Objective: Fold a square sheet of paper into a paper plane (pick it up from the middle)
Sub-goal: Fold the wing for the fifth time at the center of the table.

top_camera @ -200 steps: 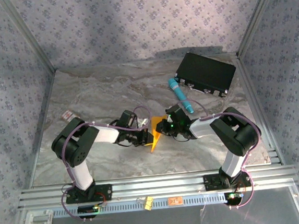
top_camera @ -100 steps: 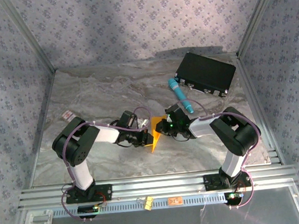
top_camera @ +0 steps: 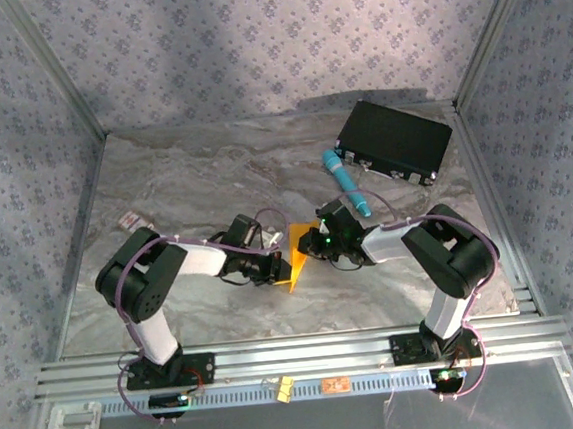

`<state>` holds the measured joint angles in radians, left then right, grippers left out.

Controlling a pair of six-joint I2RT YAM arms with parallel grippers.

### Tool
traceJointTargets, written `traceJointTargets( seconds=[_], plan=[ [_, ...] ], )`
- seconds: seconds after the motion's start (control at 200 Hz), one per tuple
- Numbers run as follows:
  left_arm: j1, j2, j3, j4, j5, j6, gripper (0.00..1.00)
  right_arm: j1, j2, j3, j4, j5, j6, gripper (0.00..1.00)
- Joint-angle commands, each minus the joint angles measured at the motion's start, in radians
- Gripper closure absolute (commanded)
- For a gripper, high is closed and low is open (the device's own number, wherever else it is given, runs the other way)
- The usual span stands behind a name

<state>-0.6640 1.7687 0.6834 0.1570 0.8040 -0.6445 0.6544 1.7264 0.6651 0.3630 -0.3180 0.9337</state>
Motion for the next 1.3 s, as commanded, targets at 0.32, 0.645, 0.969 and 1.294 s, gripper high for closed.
traceJointTargets(
  seconds=[0.32, 0.645, 0.969, 1.294],
  plan=[
    [-0.009, -0.035, -0.070, -0.127, -0.012, 0.000, 0.85, 0.022, 0.076, -0.011, -0.078, 0.045, -0.007, 0.87],
    [-0.009, -0.013, -0.067, -0.143, 0.023, 0.030, 1.00, 0.022, 0.079, -0.016, -0.075, 0.050, -0.005, 0.87],
    [-0.011, -0.009, -0.074, -0.179, 0.031, 0.059, 0.91, 0.022, 0.081, -0.020, -0.078, 0.055, 0.001, 0.87],
    [-0.012, -0.037, -0.093, -0.188, 0.035, 0.071, 0.98, 0.021, 0.081, -0.022, -0.082, 0.059, 0.006, 0.87]
  ],
)
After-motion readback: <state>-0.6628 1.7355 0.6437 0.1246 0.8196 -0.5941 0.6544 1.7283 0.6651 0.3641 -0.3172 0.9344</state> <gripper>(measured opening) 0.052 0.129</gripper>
